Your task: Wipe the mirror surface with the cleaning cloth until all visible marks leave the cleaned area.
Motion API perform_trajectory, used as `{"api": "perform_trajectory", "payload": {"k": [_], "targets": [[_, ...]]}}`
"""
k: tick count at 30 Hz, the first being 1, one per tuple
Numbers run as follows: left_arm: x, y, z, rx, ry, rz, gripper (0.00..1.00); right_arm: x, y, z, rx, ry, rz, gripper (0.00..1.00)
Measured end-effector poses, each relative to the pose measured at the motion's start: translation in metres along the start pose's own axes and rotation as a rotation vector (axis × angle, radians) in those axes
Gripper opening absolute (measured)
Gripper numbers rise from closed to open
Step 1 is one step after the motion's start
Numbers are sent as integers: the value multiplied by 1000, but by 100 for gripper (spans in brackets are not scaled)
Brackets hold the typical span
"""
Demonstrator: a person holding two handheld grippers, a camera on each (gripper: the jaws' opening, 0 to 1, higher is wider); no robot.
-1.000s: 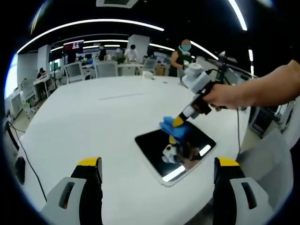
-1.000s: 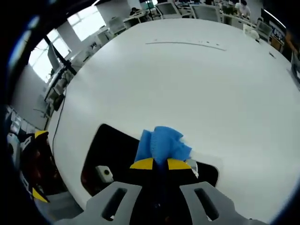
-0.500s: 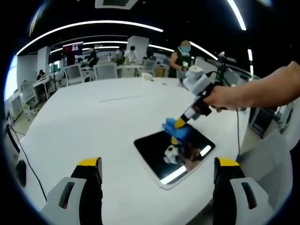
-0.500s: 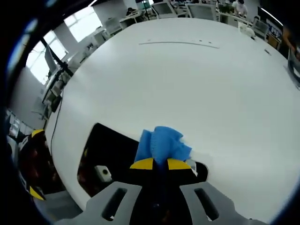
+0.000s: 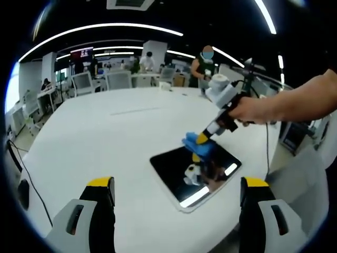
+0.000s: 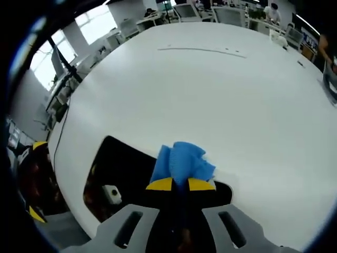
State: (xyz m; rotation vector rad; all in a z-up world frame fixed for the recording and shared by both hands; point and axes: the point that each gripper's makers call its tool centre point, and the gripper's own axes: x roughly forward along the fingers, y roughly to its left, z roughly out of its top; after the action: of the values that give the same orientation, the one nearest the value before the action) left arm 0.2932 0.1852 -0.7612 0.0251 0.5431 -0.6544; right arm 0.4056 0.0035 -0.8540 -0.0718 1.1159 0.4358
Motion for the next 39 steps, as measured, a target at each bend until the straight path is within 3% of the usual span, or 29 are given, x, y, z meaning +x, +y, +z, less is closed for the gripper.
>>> {"api": "perform_trajectory", "payload": {"k": [18,29,39], "targets": [[1,-7,6,2,-15,-7,100,-8,8,-16,2,-49,-26,3],[-2,-4,6,-6,-28,8,100,-12,9,-24,41,-77,-19,3],[-5,-4,2,-8,-33,17,100,-16,14,-33,24,-82,-44,3]]}}
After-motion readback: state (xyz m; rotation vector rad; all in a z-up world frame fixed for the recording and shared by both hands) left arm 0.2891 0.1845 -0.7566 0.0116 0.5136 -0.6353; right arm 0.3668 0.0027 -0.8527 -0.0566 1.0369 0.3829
